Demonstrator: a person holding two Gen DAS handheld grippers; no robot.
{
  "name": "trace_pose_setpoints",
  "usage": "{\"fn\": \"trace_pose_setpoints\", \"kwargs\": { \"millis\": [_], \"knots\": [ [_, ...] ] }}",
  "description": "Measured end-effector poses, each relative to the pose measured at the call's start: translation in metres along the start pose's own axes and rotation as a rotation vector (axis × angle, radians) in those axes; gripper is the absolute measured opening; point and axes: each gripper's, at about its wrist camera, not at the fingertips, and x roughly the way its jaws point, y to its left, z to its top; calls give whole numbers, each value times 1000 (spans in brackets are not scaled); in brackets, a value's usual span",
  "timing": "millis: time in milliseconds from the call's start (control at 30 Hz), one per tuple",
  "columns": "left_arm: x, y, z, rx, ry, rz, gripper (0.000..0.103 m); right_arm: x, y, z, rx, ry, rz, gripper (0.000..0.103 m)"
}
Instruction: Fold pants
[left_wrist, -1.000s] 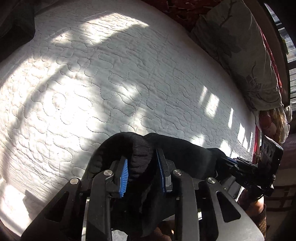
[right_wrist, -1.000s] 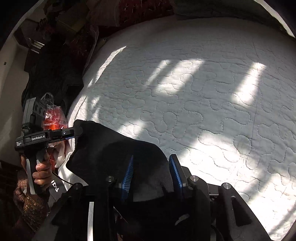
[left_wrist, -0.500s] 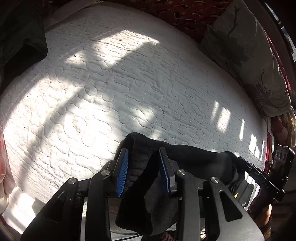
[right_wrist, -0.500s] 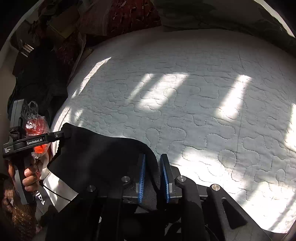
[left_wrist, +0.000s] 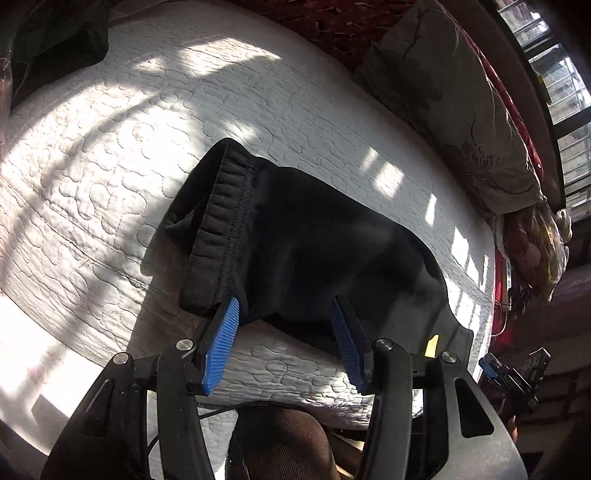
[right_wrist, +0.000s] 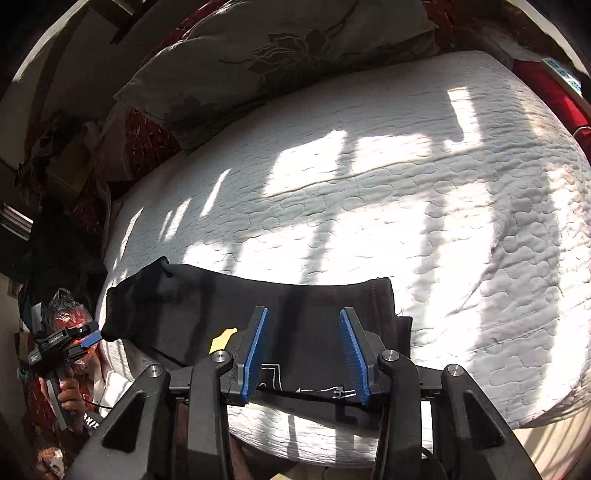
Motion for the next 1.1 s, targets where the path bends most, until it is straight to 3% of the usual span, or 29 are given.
{"fn": "trace_pose_setpoints", "kwargs": {
  "millis": [167,233,333,467,600,767,900,933,967,1000,1033,1100],
  "knots": [
    [4,3,-7,-91,-8,-16,50,1,-54,-30,165,38,37,42],
    [-3,6,-16,-127,-26,-45,50,8,-51,-38,164,43,62,42],
    [-18,5,-31,-155,-66,-84,50,18,-42,-37,137,28,32,42],
    [-25,0,-35,-142,-114,-38,60,28,-32,-35,93,32,-11,42],
    [-10,9,-26,-227,-73,-78,60,33,-32,-36,82,27,-39,42],
    [14,10,-12,-265,-49,-7,60,34,-39,-40,105,26,-13,42],
    [23,5,4,-279,-47,71,59,36,-32,-43,56,26,-59,38],
    [24,3,9,-274,-47,89,47,37,-30,-43,39,28,-75,36],
    [25,2,14,-265,-44,111,24,38,-28,-43,23,27,-100,23],
    [26,0,18,-254,-35,137,14,40,-27,-43,13,31,-115,15],
    [26,0,22,-247,-26,143,7,41,-28,-42,17,39,-100,14],
    [18,-1,23,-235,-29,130,6,39,-32,-41,54,38,-65,11]
  ]
}}
